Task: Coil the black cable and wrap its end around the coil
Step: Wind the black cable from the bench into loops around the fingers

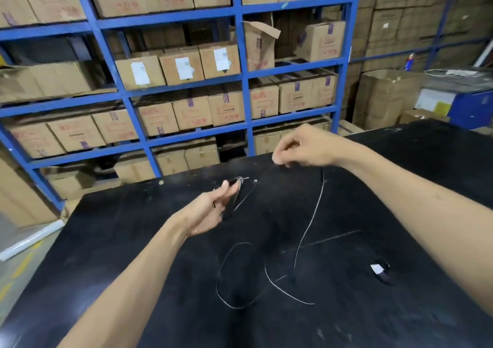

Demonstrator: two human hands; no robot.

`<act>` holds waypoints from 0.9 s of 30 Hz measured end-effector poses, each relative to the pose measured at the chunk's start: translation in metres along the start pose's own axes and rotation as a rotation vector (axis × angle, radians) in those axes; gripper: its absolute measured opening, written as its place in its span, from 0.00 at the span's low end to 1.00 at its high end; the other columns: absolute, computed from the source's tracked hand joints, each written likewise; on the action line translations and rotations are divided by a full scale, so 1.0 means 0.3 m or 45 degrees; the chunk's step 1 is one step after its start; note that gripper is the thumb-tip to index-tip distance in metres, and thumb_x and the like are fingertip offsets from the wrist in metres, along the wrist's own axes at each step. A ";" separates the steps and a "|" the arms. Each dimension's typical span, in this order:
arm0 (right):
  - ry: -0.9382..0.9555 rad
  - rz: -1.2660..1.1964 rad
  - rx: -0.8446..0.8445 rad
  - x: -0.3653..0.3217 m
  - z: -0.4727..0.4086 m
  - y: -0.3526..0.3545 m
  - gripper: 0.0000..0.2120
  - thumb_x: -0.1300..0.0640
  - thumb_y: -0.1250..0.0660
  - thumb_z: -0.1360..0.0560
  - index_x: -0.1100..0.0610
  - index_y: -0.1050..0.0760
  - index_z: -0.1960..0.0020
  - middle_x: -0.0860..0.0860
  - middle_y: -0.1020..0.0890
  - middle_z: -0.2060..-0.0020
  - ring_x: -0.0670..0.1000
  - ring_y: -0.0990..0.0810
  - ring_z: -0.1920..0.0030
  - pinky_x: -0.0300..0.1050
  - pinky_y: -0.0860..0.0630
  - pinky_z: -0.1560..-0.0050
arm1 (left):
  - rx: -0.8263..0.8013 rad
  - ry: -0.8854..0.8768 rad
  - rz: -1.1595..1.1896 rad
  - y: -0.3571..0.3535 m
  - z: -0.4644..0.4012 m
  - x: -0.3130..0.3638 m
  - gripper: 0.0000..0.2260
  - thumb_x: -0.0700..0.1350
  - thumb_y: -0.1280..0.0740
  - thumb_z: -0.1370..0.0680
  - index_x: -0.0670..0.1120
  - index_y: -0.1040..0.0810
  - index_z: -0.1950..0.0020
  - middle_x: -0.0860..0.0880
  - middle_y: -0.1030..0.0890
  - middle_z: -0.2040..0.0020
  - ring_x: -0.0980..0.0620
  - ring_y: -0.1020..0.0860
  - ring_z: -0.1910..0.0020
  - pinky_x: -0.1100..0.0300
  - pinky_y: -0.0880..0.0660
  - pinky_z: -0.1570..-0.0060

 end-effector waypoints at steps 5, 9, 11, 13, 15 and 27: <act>0.160 0.163 0.327 -0.019 -0.094 0.110 0.04 0.51 0.28 0.22 0.48 0.14 0.49 0.40 0.15 0.59 0.37 0.17 0.56 0.39 0.22 0.50 | -0.233 0.090 -0.071 -0.129 0.016 -0.017 0.24 0.60 0.42 0.19 0.54 0.30 0.23 0.57 0.33 0.22 0.53 0.40 0.21 0.49 0.54 0.20; 0.310 -0.015 0.462 -0.018 -0.122 0.083 0.06 0.54 0.26 0.23 0.51 0.13 0.48 0.41 0.13 0.53 0.41 0.17 0.47 0.42 0.23 0.40 | -0.369 0.175 -0.039 -0.216 0.051 0.019 0.23 0.59 0.45 0.17 0.56 0.32 0.23 0.56 0.27 0.29 0.57 0.25 0.40 0.53 0.45 0.25; 0.356 -0.115 0.516 -0.016 -0.127 0.056 0.05 0.54 0.25 0.24 0.50 0.13 0.49 0.40 0.13 0.55 0.40 0.16 0.47 0.43 0.22 0.39 | -0.454 0.150 0.033 -0.256 0.081 0.042 0.24 0.60 0.43 0.18 0.55 0.33 0.22 0.51 0.31 0.27 0.50 0.30 0.37 0.53 0.38 0.36; 0.359 -0.227 0.555 -0.004 -0.129 0.033 0.03 0.54 0.24 0.25 0.49 0.13 0.51 0.39 0.13 0.58 0.40 0.16 0.49 0.42 0.22 0.39 | -0.545 0.137 0.108 -0.283 0.108 0.048 0.26 0.60 0.41 0.19 0.54 0.33 0.22 0.47 0.37 0.22 0.41 0.39 0.27 0.45 0.41 0.32; 0.340 -0.305 0.582 0.020 -0.134 0.012 0.03 0.53 0.24 0.25 0.50 0.13 0.53 0.41 0.13 0.59 0.40 0.16 0.51 0.43 0.21 0.43 | -0.665 0.146 0.119 -0.317 0.128 0.034 0.26 0.59 0.42 0.18 0.53 0.34 0.21 0.45 0.41 0.19 0.35 0.46 0.21 0.36 0.50 0.26; 0.015 -0.634 0.291 0.132 0.005 -0.365 0.16 0.46 0.33 0.19 0.53 0.17 0.61 0.47 0.23 0.71 0.45 0.27 0.69 0.43 0.30 0.65 | -0.390 -0.489 0.520 -0.282 0.094 0.321 0.23 0.60 0.50 0.15 0.54 0.28 0.26 0.40 0.39 0.20 0.29 0.42 0.23 0.30 0.51 0.25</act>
Point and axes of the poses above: each hand's wrist, its own z-axis away from the middle knuckle, its own y-axis out of the back of the hand, x = y × z, the point moved 5 cm from there along -z, towards the middle knuckle
